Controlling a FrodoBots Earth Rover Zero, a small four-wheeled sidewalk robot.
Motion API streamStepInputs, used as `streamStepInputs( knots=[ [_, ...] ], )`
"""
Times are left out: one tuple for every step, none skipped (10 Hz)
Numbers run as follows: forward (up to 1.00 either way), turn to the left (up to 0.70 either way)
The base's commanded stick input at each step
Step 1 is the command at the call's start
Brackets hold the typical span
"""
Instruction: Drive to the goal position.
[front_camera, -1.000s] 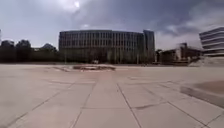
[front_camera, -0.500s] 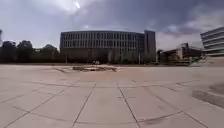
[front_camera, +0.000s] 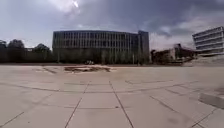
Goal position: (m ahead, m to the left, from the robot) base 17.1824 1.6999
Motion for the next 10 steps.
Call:
streamStepInputs(
  knots=[
    [0.70,-0.15],
    [0.70,-0.30],
    [0.70,-0.19],
    [0.70,-0.06],
    [0.70,-0.01],
    [0.70,-0.01],
    [0.70,-0.01],
    [0.70,-0.01],
    [0.70,-0.01],
    [0.70,-0.01]
  ],
)
